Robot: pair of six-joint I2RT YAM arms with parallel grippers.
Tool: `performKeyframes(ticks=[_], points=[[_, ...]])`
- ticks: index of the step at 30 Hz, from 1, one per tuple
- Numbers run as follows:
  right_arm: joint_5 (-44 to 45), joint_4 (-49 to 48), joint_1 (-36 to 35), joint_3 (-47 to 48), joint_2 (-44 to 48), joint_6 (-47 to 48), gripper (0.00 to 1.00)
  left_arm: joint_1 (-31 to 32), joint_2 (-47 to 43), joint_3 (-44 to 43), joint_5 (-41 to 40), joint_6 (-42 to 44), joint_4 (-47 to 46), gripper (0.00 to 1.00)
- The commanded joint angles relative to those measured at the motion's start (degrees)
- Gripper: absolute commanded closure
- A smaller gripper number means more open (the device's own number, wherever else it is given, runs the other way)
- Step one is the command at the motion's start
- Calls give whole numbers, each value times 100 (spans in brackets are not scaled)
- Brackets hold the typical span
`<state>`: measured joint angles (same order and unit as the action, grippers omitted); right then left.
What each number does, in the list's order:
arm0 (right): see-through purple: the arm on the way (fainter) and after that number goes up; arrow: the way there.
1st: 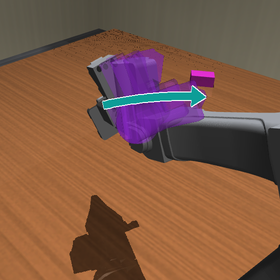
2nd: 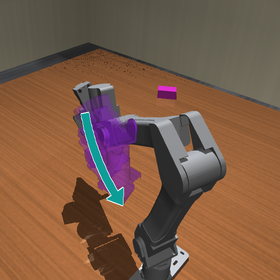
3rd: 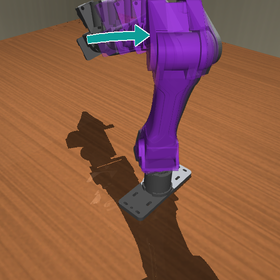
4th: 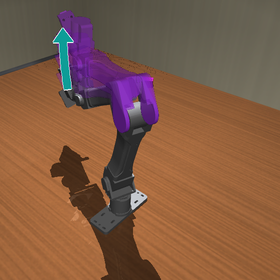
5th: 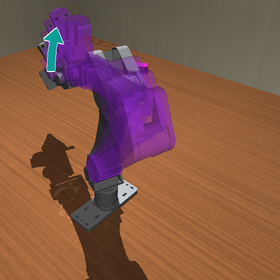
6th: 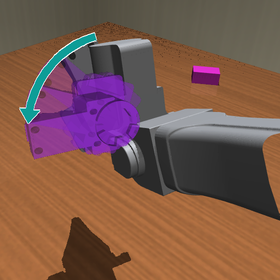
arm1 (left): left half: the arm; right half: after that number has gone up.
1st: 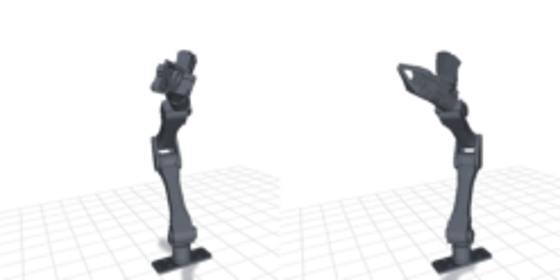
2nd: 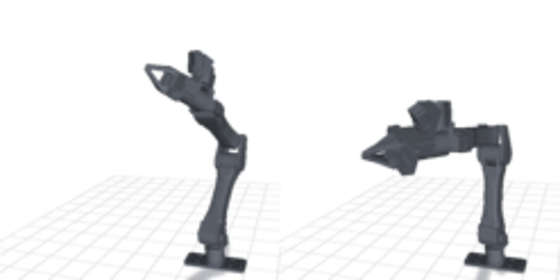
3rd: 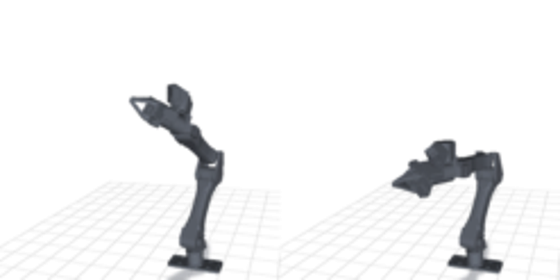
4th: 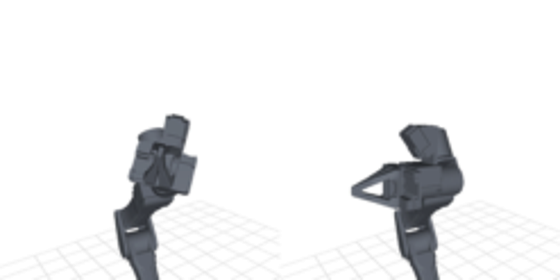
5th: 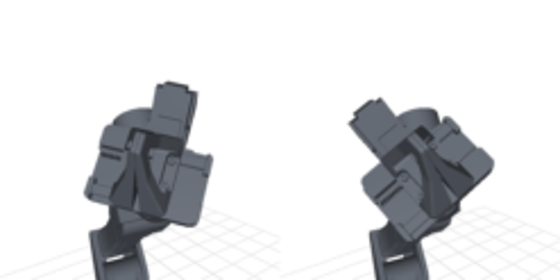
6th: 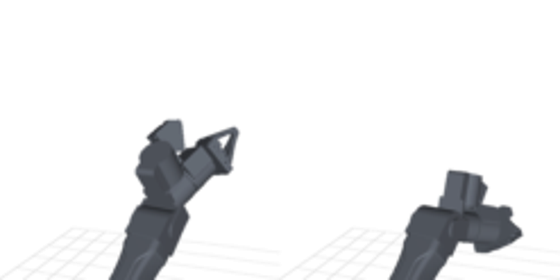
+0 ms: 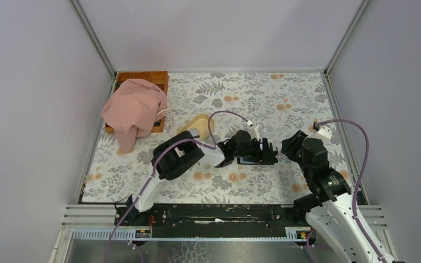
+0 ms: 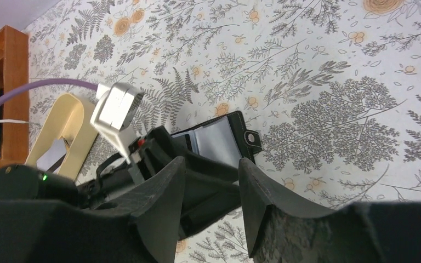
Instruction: Take the credit cards out of the card holder
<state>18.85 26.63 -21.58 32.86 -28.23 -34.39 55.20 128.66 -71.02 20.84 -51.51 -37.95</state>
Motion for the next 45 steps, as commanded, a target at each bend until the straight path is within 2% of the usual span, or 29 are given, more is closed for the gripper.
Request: performKeyframes(ticks=[1, 11, 21, 26, 29, 32, 38, 40, 43, 44, 45], points=[[-33, -712, -20, 72, -373, -249, 52, 21, -193, 645, 175, -61, -615, 35], [-574, -1565, 61, -249, -985, -502, 52, 16, -600, 1232, 274, -190, -1212, 35], [-1882, -2617, 313, -401, -2648, -464, 52, 17, -868, 1480, 308, -128, -1303, 35], [-2184, -3114, 316, -613, -2653, -367, 55, 18, -765, 1458, 353, -162, -1354, 35], [-2349, -3085, 315, -524, -2934, -194, 55, 17, -738, 1473, 430, -242, -1489, 35], [-2607, -3123, 324, -485, -3473, -189, 56, 30, -847, 1471, 538, -213, -1426, 35], [-2743, -3851, 557, -914, -4070, -252, 61, 105, -1483, 1556, 737, 298, -782, 34], [-2982, -3983, 629, -951, -4258, -262, 62, 77, -1706, 1645, 865, 508, -506, 40], [-3288, -4110, 642, -993, -4416, -271, 62, -86, -2109, 2066, 646, 652, -265, 49], [-3356, -4159, 646, -1026, -4427, -277, 62, -185, -2203, 2199, 597, 635, -262, 56], [-3418, -4221, 645, -1066, -4436, -279, 63, -314, -2266, 2325, 587, 576, -294, 69]])
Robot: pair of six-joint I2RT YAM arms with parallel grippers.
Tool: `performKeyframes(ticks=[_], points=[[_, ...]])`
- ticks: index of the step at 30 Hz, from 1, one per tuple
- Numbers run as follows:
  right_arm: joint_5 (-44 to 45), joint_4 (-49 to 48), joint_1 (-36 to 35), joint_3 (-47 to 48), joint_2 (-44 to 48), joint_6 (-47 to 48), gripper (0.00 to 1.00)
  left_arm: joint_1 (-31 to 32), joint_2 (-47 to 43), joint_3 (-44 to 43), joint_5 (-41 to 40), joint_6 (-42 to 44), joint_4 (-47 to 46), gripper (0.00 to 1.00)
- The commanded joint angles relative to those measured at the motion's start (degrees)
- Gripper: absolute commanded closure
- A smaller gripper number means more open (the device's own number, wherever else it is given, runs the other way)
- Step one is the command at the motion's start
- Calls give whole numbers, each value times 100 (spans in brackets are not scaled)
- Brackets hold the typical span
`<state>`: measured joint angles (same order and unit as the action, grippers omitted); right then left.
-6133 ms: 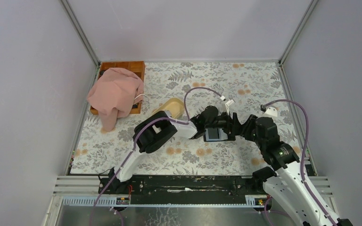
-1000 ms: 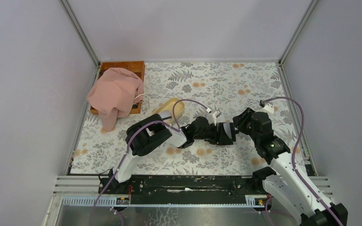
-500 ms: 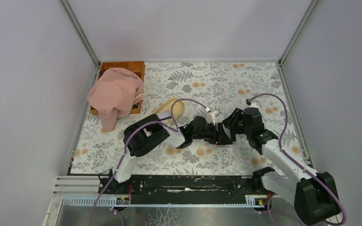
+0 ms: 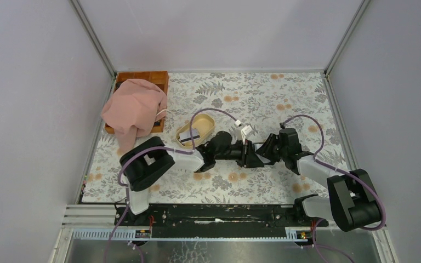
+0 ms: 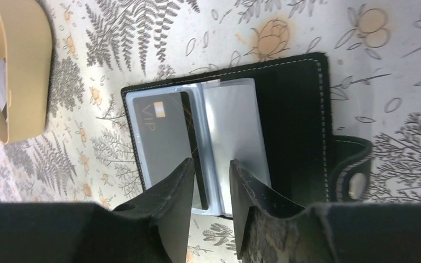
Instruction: Take the credit cards out of the card holder
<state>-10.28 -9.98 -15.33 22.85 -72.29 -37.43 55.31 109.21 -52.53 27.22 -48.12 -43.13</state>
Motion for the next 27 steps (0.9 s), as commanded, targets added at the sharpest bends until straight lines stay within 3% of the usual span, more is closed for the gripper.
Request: performKeyframes(ticks=[1, 2, 3, 13, 22, 27], points=[[-583, -615, 19, -109, -31, 28, 63, -448, -342, 581, -19, 173, 164, 88], [-663, -685, 21, -140, -31, 28, 64, -571, -327, 666, 19, 142, 112, 99], [-728, -726, 19, -185, -35, 32, 64, -663, -307, 740, 7, 141, 83, 100], [-1014, -1048, 17, -327, -77, 86, 67, -802, 156, 717, -243, 238, 157, 100], [-1062, -1204, 17, -409, -22, 108, 67, -811, 305, 586, -532, 505, 785, 100], [-1113, -1313, 21, -402, -252, 113, 59, -811, 487, 596, -533, 471, 718, 100]])
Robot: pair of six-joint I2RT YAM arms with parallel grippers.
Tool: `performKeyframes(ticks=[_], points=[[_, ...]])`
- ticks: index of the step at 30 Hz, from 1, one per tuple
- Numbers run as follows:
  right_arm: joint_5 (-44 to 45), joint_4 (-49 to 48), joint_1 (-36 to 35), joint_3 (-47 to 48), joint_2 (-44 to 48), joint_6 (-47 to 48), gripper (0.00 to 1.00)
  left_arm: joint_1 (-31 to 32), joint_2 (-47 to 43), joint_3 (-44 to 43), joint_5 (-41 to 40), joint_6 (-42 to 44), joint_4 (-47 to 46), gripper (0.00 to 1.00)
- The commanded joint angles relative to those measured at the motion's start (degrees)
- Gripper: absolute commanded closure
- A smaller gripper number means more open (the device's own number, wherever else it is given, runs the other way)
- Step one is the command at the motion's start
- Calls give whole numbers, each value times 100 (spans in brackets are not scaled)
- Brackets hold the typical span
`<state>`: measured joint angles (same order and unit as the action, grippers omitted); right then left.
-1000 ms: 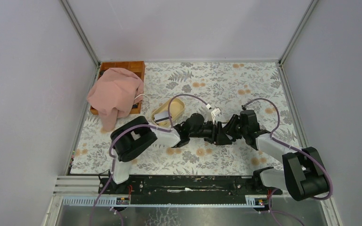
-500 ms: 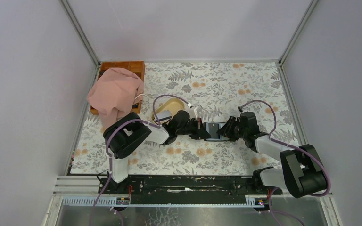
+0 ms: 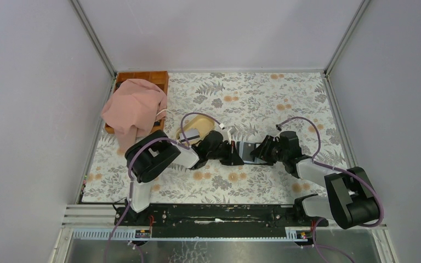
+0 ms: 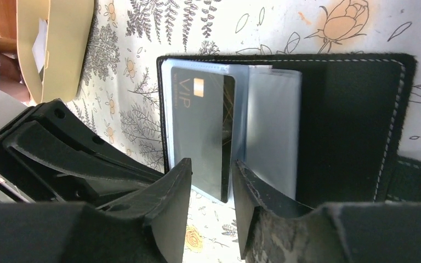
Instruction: Take the credit cards out of the card holder
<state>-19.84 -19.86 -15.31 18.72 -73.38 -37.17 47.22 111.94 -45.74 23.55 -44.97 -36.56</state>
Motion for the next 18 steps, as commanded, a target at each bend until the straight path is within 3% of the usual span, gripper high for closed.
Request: performKeyframes(ticks=[1, 9, 18], points=[[-161, -327, 19, 23, -202, 92, 56, -2, 244, -91, -165, 151, 56, 100], [-120, -364, 14, 5, -295, 126, 54, 0, 371, -100, -97, 120, -10, 100], [-631, -1412, 21, -307, 3, -154, 56, -3, 506, -132, -9, 112, -70, 100]])
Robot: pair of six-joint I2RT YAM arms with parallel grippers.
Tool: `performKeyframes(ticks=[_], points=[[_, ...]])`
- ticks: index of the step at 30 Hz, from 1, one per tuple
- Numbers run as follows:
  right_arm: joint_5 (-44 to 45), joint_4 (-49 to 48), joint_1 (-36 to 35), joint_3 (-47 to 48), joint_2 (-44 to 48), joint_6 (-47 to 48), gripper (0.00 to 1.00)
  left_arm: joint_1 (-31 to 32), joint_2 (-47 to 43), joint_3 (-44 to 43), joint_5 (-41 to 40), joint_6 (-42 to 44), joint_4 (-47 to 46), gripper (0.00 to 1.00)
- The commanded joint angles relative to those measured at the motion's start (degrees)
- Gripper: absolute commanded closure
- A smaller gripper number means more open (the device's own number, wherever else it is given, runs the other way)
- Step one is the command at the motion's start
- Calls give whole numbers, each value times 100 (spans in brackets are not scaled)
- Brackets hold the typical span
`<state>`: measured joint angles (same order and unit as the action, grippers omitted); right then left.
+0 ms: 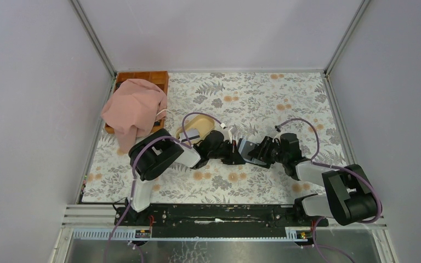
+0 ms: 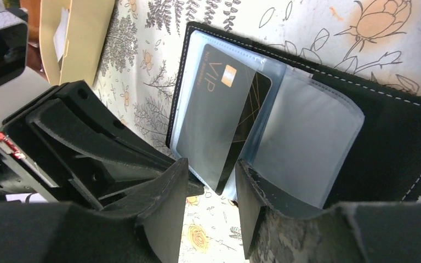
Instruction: Take the credit cards out of the card holder
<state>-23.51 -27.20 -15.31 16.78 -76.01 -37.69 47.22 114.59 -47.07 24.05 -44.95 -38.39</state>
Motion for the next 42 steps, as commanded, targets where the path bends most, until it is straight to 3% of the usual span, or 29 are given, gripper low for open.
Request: performKeyframes(ticks=[1, 7, 20, 29, 36, 42], points=[[-268, -705, 27, -132, 364, -80, 56, -2, 248, 12, -51, 103, 94, 100], [-209, -805, 26, -210, 593, -41, 56, -5, 303, 14, 53, 74, 19, 100], [-312, -1190, 28, -68, -154, -161, 56, 44, -476, -5, 310, 445, 496, 100], [-241, -1140, 21, 63, -415, -129, 59, 57, -467, 61, 321, 459, 490, 100], [-224, -1284, 28, -64, -538, -194, 59, -120, -1007, 74, -378, 733, 713, 100], [-181, -1284, 27, -110, -444, -229, 59, -375, -767, -515, -738, 1014, 1029, 100]])
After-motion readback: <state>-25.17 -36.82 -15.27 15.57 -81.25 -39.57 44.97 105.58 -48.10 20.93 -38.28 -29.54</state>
